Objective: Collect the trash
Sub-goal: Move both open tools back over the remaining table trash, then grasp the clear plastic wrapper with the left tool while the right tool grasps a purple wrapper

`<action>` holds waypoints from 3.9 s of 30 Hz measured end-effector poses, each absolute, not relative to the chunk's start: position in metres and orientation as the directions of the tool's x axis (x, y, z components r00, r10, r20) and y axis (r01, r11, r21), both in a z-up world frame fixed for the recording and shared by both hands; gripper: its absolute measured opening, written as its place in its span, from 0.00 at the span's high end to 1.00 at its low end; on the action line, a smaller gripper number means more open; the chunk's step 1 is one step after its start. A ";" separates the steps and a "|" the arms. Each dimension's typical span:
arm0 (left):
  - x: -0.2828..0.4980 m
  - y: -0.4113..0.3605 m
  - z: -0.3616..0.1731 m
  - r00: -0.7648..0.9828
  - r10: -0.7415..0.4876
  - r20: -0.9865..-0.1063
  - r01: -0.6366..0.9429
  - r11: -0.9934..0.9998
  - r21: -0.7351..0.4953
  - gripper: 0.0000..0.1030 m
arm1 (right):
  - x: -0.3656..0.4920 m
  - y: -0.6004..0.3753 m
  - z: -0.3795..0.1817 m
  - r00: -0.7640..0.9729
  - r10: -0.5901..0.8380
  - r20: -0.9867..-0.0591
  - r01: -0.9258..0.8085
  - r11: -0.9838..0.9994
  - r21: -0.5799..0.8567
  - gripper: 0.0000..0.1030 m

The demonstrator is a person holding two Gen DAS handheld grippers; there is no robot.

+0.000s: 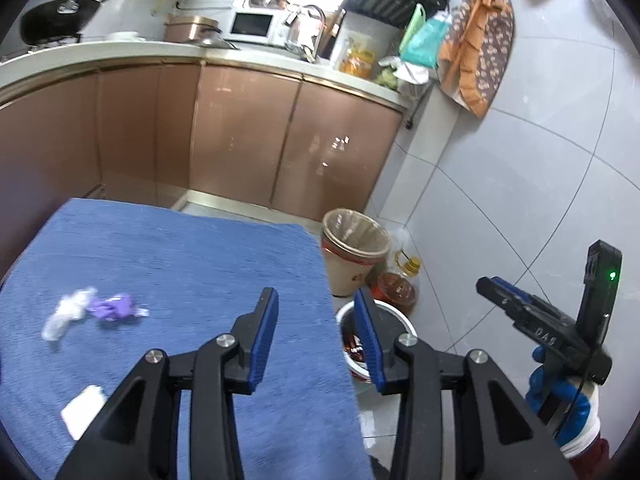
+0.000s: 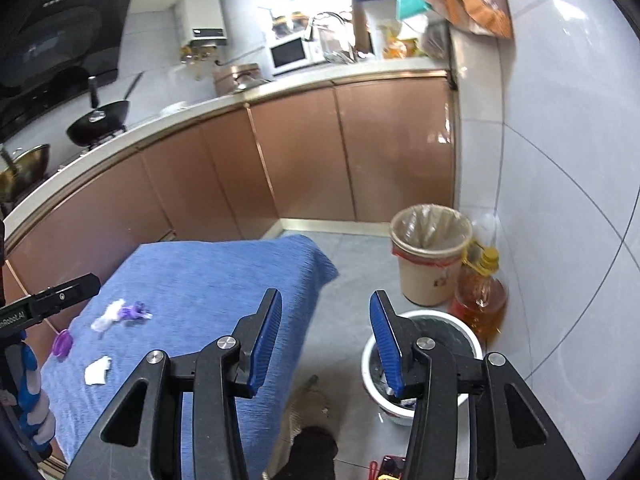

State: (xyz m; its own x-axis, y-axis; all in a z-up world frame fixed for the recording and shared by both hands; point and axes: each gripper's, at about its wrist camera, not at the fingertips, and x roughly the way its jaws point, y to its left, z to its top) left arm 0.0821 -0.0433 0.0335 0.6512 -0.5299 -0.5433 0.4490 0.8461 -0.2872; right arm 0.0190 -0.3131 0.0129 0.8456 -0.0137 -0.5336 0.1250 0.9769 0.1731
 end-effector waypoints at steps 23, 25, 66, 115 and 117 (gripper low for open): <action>0.054 0.172 0.037 0.799 -0.290 -0.527 0.175 0.951 -0.256 0.63 | 0.026 -0.196 0.062 0.869 0.169 -0.465 -0.124 0.984 0.127 0.51; 0.060 0.183 0.032 0.798 -0.279 -0.535 0.160 0.953 -0.258 0.63 | 0.033 -0.189 0.058 0.861 0.186 -0.473 -0.142 0.982 0.127 0.51; 0.257 0.163 -0.136 0.511 -0.331 -0.793 0.420 0.902 -0.106 0.48 | 0.258 0.018 -0.122 0.414 0.518 -0.748 -0.747 0.664 0.046 0.44; 0.094 0.189 0.007 0.706 -0.367 -0.606 0.362 0.922 -0.138 0.71 | 0.094 -0.035 -0.005 0.593 0.449 -0.668 -0.653 0.754 -0.072 0.69; 0.082 0.189 0.016 0.718 -0.367 -0.591 0.361 0.923 -0.135 0.71 | 0.083 -0.036 0.006 0.613 0.451 -0.649 -0.646 0.759 -0.083 0.69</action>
